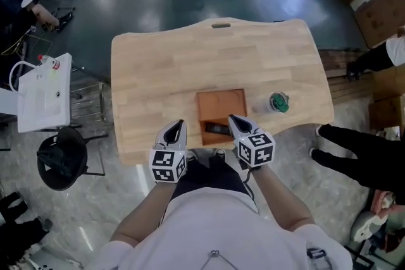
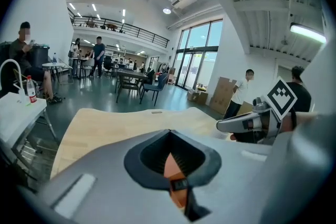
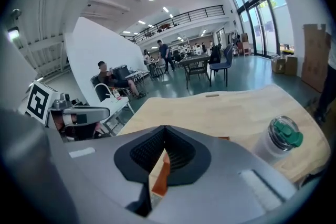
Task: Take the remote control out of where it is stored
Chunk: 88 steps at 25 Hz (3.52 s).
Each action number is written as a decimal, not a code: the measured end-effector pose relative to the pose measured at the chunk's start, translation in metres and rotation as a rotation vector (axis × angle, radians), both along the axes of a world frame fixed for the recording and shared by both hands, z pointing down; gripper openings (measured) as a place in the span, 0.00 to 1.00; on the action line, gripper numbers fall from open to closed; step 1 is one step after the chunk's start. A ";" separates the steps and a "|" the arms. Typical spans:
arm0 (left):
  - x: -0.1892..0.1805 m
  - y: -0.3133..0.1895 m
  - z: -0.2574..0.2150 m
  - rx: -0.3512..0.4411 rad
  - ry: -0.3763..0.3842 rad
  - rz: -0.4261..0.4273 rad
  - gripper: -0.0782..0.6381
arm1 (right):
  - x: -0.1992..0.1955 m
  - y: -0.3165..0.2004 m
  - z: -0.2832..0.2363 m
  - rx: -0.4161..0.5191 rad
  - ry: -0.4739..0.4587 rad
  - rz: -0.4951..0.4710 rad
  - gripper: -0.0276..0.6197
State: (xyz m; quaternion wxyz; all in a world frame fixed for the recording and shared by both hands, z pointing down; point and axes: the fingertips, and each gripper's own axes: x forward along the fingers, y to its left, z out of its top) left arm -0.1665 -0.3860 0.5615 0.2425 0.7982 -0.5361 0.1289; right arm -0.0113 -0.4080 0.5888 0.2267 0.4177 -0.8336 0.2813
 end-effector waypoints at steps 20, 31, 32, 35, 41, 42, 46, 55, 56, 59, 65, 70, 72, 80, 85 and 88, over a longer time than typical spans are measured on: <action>-0.033 0.046 0.166 -0.305 0.035 -0.195 0.11 | 0.028 0.041 0.297 -0.316 0.830 -0.703 0.50; -0.046 0.074 0.189 -0.352 0.048 -0.266 0.11 | 0.031 0.045 0.315 -0.322 0.884 -0.807 0.46; -0.045 0.074 0.188 -0.350 0.049 -0.267 0.11 | 0.031 0.047 0.315 -0.311 0.889 -0.817 0.44; -0.044 0.074 0.183 -0.337 0.047 -0.265 0.11 | 0.029 0.053 0.312 -0.314 0.887 -0.847 0.43; -0.047 0.078 0.165 -0.311 0.027 -0.268 0.11 | 0.022 0.058 0.282 -0.244 0.864 -0.910 0.43; -0.047 0.078 0.161 -0.304 0.022 -0.268 0.11 | 0.018 0.057 0.269 -0.219 0.848 -0.908 0.43; -0.046 0.076 0.133 -0.264 0.002 -0.259 0.11 | 0.003 0.056 0.210 -0.128 0.732 -0.851 0.43; -0.020 0.023 0.032 -0.047 -0.061 -0.143 0.11 | 0.000 0.017 0.064 -0.057 0.200 -0.438 0.43; -0.017 0.009 0.019 -0.012 -0.070 -0.121 0.11 | 0.001 0.005 0.045 -0.026 0.155 -0.386 0.43; -0.004 -0.016 -0.015 0.055 -0.085 -0.078 0.11 | 0.007 -0.016 -0.010 0.050 0.039 -0.280 0.43; 0.021 -0.039 -0.066 0.149 -0.085 -0.028 0.11 | 0.028 -0.025 -0.092 0.132 -0.184 -0.116 0.43; 0.041 -0.055 -0.093 0.207 -0.067 0.028 0.11 | 0.041 -0.035 -0.128 0.207 -0.262 -0.027 0.43; 0.048 -0.058 -0.099 0.217 -0.064 0.046 0.11 | 0.045 -0.037 -0.137 0.223 -0.296 -0.010 0.43; 0.050 -0.059 -0.107 0.231 -0.057 0.056 0.11 | 0.050 -0.040 -0.144 0.241 -0.318 0.032 0.43; 0.048 -0.054 -0.105 0.223 -0.059 0.053 0.11 | 0.050 -0.039 -0.144 0.243 -0.315 0.029 0.43; 0.046 -0.053 -0.104 0.220 -0.061 0.048 0.11 | 0.050 -0.039 -0.144 0.241 -0.315 0.028 0.43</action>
